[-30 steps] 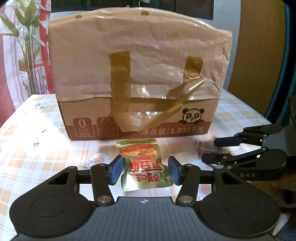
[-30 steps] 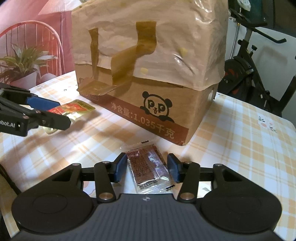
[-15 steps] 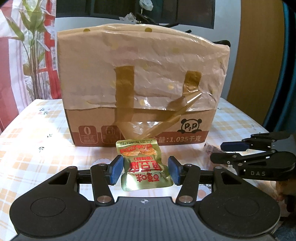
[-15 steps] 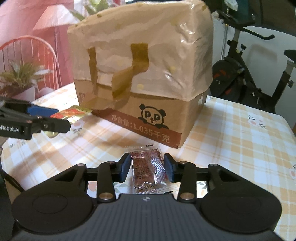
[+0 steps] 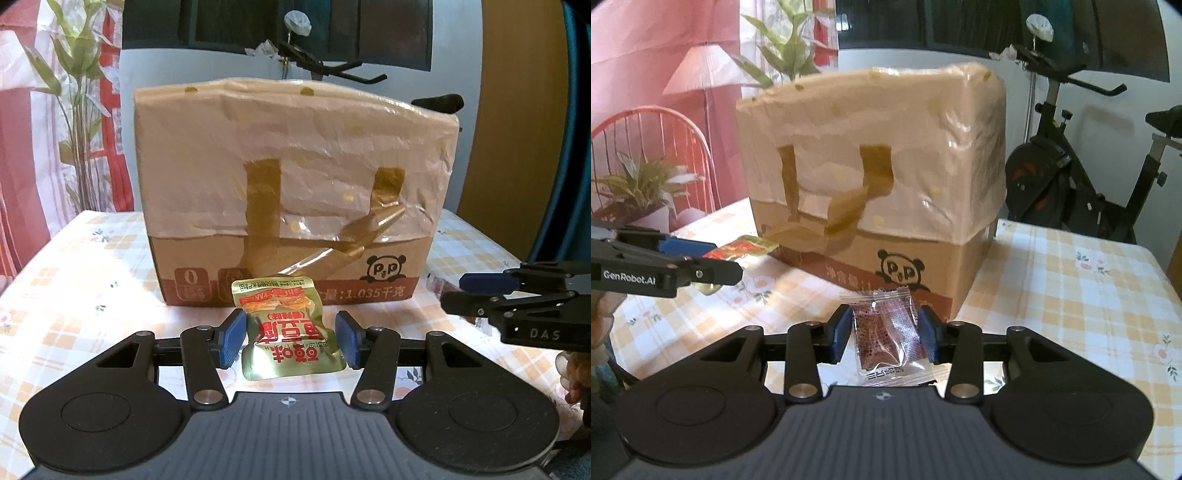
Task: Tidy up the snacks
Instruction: 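Close the left gripper on the gold packet while the right gripper closes on the jerky packet, then lift the gold and jerky packets and carry both over the box opening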
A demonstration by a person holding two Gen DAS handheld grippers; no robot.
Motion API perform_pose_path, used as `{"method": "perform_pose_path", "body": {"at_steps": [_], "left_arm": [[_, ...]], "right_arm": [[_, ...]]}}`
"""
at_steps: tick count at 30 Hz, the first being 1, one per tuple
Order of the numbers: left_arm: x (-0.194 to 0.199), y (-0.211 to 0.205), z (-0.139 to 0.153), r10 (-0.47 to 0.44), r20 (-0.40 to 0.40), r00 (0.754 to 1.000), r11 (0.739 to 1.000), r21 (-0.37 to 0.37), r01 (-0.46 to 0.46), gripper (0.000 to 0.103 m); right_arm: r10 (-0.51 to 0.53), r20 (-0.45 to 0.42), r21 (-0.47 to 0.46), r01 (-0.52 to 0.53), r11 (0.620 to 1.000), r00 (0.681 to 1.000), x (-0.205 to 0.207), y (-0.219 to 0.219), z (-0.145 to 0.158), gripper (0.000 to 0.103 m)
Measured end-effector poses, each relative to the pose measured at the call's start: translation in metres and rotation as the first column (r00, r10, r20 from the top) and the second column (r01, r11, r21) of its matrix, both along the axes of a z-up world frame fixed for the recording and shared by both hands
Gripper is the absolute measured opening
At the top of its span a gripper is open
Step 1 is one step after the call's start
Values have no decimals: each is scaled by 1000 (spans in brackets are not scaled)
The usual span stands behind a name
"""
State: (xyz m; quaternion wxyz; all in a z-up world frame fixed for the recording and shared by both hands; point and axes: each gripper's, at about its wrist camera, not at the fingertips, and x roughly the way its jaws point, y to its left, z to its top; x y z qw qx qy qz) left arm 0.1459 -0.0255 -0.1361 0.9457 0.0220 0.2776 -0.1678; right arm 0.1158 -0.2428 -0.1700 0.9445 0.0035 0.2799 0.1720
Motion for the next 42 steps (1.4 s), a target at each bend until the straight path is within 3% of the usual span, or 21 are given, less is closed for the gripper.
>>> {"method": "perform_pose_path", "body": {"at_steps": [8, 17, 28, 31, 35, 42], "left_arm": [[-6, 17, 22, 54, 77, 996, 998, -11, -54, 56], [1, 14, 61, 32, 187, 982, 999, -20, -29, 56], [63, -11, 133, -29, 287, 957, 993, -103, 61, 56], [88, -22, 139, -26, 308, 951, 993, -104, 61, 56], [119, -32, 137, -16, 274, 962, 993, -111, 48, 56], [148, -44, 126, -37, 237, 971, 997, -55, 51, 56]], "right_arm": [[-7, 81, 25, 5, 1000, 997, -6, 0, 23, 42], [14, 177, 33, -21, 999, 984, -4, 7, 56, 42], [45, 322, 63, -69, 996, 946, 42, 11, 118, 42], [43, 334, 42, -60, 997, 942, 66, 11, 126, 42], [29, 318, 30, -41, 999, 948, 100, 9, 127, 42], [2, 250, 20, -7, 1000, 968, 135, -1, 116, 42]]}}
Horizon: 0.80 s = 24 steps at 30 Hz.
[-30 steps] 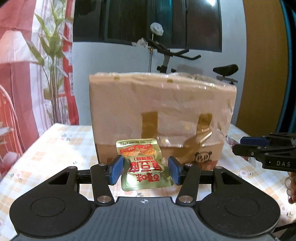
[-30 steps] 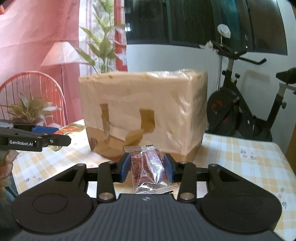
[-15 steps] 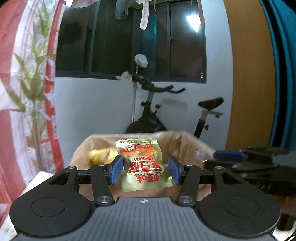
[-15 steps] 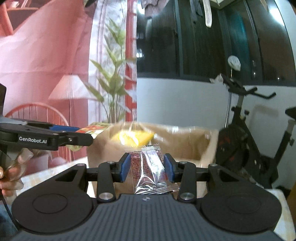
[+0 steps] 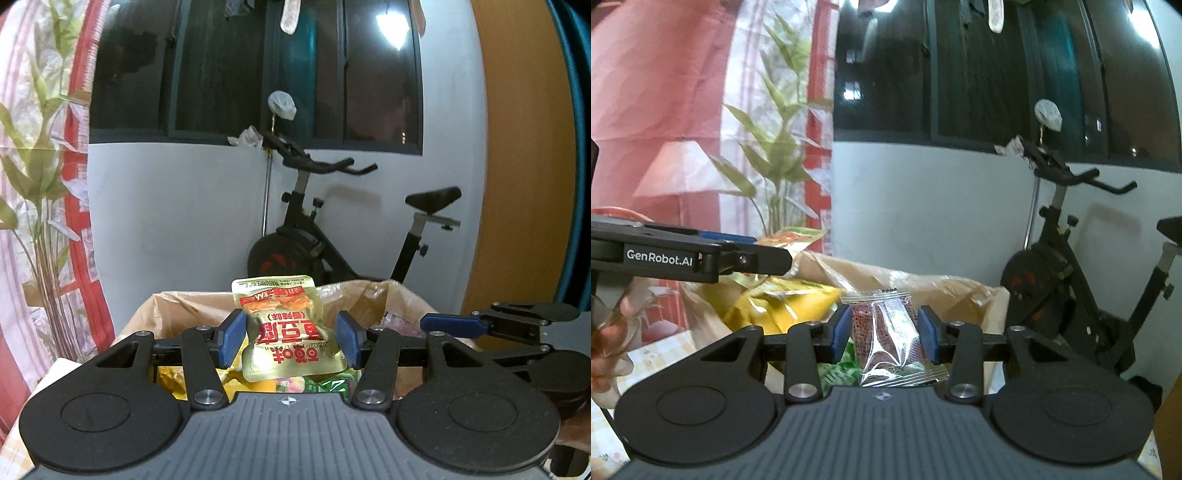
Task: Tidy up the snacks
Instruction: 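Lift the gold and jerky packets and carry both over the box opening, then open both grippers to drop the gold and jerky packets into the box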
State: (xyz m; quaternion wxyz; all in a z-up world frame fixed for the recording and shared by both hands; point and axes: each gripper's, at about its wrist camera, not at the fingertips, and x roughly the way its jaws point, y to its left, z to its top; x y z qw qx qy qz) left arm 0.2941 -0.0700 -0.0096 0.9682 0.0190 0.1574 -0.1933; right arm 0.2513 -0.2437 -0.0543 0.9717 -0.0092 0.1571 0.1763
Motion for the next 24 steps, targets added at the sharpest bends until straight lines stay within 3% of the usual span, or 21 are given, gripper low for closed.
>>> {"method": "perform_pose_path", "body": {"at_steps": [11, 13, 15, 18, 20, 24], "left_arm": [[8, -5, -20, -6, -57, 998, 999, 45, 8, 62], [8, -2, -18, -1, -58, 998, 999, 48, 4, 69], [5, 3, -15, 16, -55, 998, 999, 50, -13, 82], [1, 7, -8, 28, -46, 999, 998, 55, -26, 90], [-4, 9, -5, 37, -42, 998, 997, 67, -35, 92], [-13, 14, 4, 57, -36, 998, 995, 82, -54, 95]], "right_arm": [[4, -52, -64, -8, 998, 999, 1, 0, -16, 43], [1, -57, -70, -5, 998, 998, 0, 1, -16, 44], [-6, -64, -76, 2, 997, 998, 0, 1, -14, 46], [-27, -83, -79, 21, 997, 996, -1, 3, -8, 58], [-25, -79, -70, 20, 997, 997, -4, 3, -2, 72], [-37, -70, -74, 31, 997, 997, -13, 7, 10, 85]]}}
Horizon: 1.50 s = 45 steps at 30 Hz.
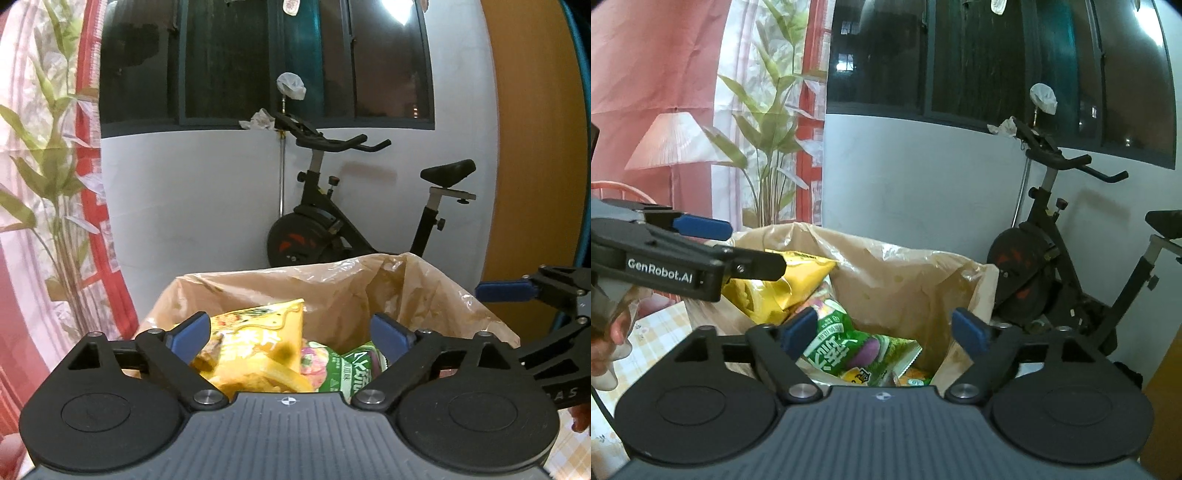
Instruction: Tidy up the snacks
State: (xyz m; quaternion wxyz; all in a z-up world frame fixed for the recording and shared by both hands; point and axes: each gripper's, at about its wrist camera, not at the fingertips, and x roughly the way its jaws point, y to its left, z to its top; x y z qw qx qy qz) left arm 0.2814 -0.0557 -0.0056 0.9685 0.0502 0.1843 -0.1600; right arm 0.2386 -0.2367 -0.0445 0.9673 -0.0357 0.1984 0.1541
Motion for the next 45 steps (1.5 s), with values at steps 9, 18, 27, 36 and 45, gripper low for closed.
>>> {"method": "perform_pose_path", "body": {"at_steps": [9, 18, 27, 36, 45], "left_arm": [[-33, 21, 24, 26, 6, 1000, 999, -42, -26, 98], [-65, 51, 47, 78, -8, 997, 990, -121, -78, 98], [-110, 65, 59, 133, 20, 991, 988, -83, -131, 98], [-155, 71, 62, 180, 6, 984, 983, -42, -180, 98], [-169, 75, 67, 205, 20, 979, 978, -48, -204, 98]], "right_arm": [[-49, -5, 49, 49, 998, 999, -27, 7, 22, 101], [-115, -11, 104, 116, 988, 993, -64, 14, 50, 103], [-163, -33, 105, 166, 981, 986, -104, 26, 72, 103], [-173, -51, 103, 177, 979, 984, -135, 42, 74, 103], [-193, -83, 114, 202, 973, 978, -143, 45, 69, 103]]}}
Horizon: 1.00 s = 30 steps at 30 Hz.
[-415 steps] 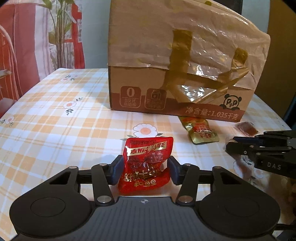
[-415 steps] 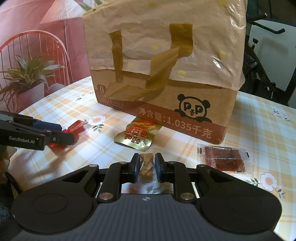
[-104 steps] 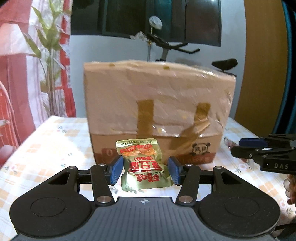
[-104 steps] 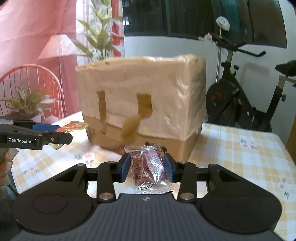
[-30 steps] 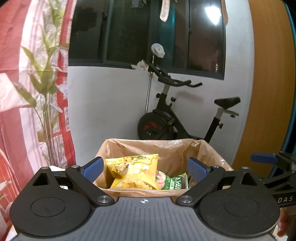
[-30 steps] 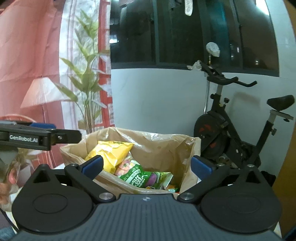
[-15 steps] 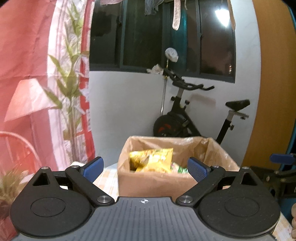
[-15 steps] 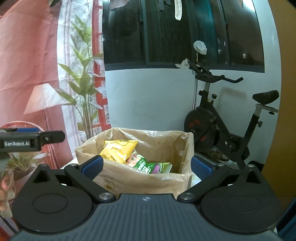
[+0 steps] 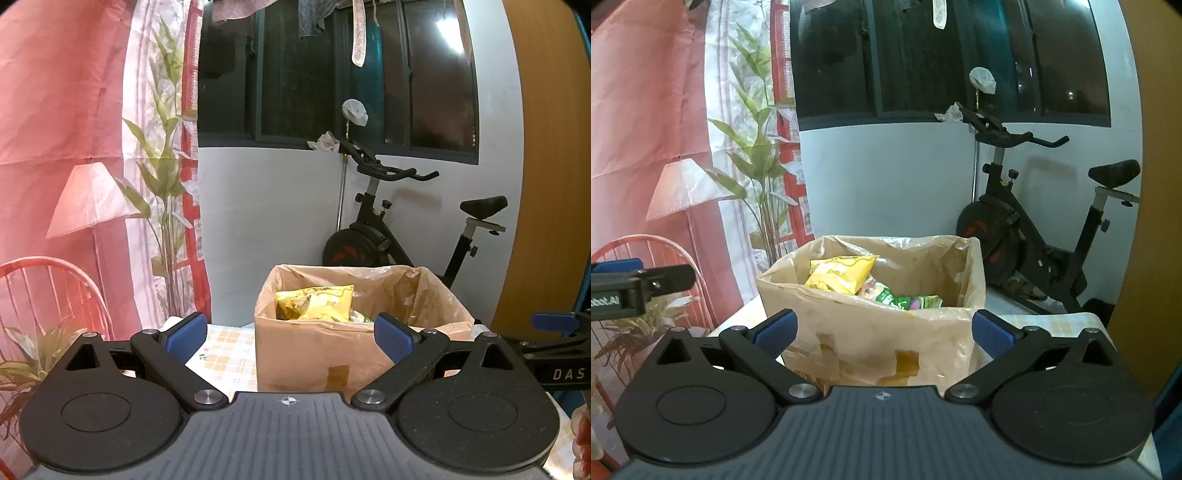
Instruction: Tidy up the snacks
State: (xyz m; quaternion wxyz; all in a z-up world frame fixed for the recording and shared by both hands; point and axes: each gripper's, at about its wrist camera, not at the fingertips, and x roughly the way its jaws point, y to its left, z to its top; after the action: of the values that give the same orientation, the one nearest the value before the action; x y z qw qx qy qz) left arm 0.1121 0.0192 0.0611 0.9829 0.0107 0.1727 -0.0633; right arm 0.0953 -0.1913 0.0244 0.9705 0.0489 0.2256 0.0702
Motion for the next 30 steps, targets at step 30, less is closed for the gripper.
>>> {"method": "perform_pose_path", "body": {"at_steps": [30], "left_arm": [[-5, -1, -3, 13, 13, 1000, 1000, -6, -13, 98]], "right_arm": [[-15, 1, 10, 15, 1000, 1000, -2, -3, 1, 103]]}}
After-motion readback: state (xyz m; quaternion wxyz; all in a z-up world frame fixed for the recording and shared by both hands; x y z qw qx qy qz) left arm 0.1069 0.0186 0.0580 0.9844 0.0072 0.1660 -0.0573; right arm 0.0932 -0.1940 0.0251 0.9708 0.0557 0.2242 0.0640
